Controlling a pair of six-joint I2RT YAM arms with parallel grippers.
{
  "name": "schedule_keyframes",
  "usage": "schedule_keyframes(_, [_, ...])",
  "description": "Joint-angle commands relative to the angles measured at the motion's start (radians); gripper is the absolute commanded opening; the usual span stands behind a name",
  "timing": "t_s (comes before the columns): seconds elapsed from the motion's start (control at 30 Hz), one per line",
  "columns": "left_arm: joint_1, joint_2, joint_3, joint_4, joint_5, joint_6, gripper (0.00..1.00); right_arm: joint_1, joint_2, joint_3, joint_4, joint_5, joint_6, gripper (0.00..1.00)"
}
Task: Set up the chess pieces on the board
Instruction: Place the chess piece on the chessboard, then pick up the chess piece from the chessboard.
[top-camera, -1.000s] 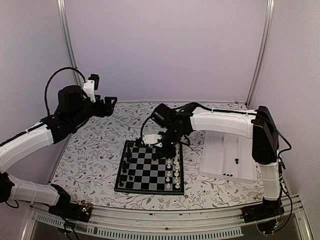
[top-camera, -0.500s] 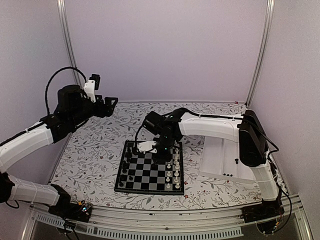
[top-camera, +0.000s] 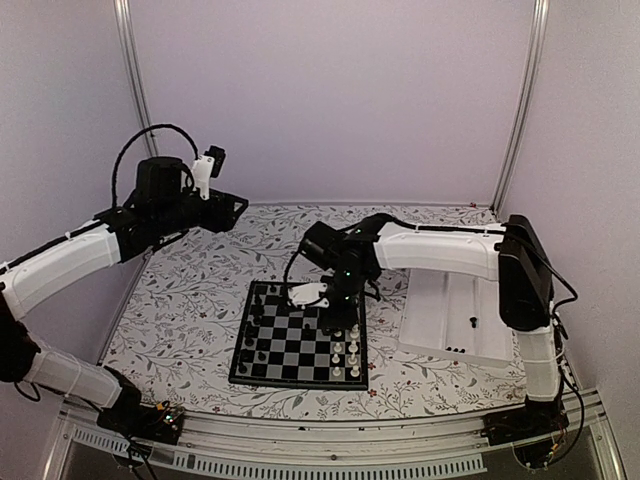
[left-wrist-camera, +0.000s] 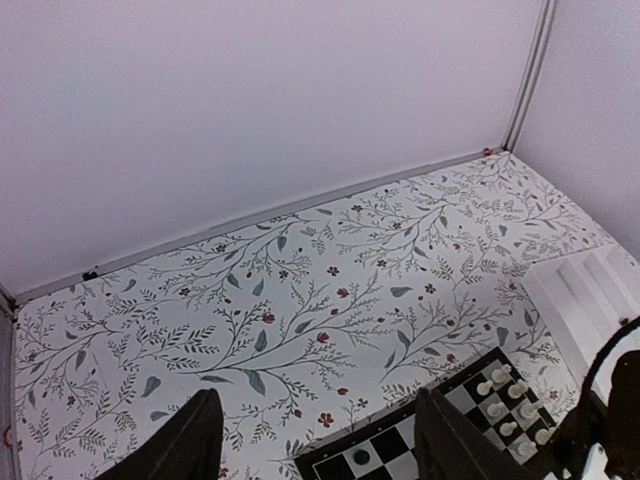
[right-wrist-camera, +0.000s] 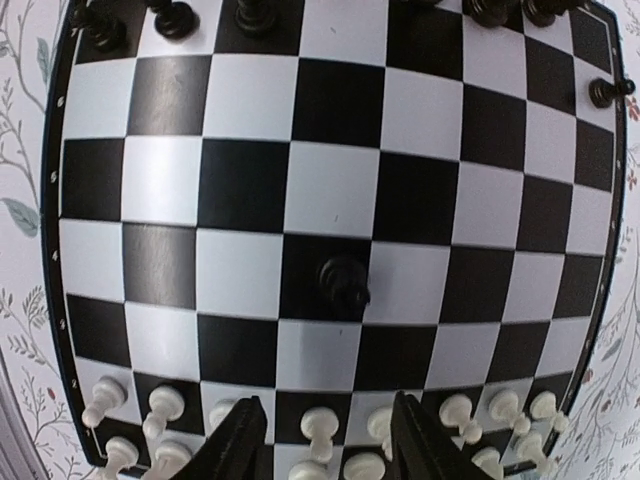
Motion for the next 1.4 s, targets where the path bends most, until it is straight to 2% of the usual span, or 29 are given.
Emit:
schedule_keyframes(0.0, [-0.068,0.101,0.132,-0.222,0.127,0.075,0.64,-0.097,-0.258,-0.153,0.072,0.034,0.008,0.51])
schedule_keyframes(0.07, [-0.143,0.142,0.171,-0.297,0.120,0.108,0.61,-0.186,-0.336,-0.240,0.119,0.033,0.013,0.54])
schedule_keyframes(0.17, [-0.212,0.190,0.180,-0.381,0.123,0.098,0.56,-0.351,-0.436,-0.336,0.176,-0.087,0.046,0.55])
schedule_keyframes(0.3, [-0.250,0.196,0.100,-0.402,0.132,0.040,0.55,-0.511,-0.585,-0.546,0.310,-0.171,0.065,0.57])
schedule_keyframes(0.5, [-0.338,0.266,0.055,-0.404,0.196,0.034,0.50,-0.686,-0.722,-0.744,0.436,-0.350,0.073,0.59])
schedule_keyframes(0.6, [-0.382,0.352,0.098,-0.448,0.168,0.043,0.50,-0.702,-0.758,-0.824,0.493,-0.383,0.065,0.59])
schedule_keyframes(0.77, [-0.432,0.457,0.153,-0.473,0.126,0.064,0.51,-0.707,-0.784,-0.863,0.531,-0.282,0.036,0.59])
schedule_keyframes(1.1, [-0.445,0.553,0.209,-0.463,0.097,0.060,0.49,-0.721,-0.790,-0.880,0.541,-0.274,0.027,0.59])
schedule_keyframes(1.37, [-0.447,0.628,0.276,-0.468,0.116,0.062,0.32,-0.722,-0.785,-0.885,0.541,-0.283,0.023,0.59])
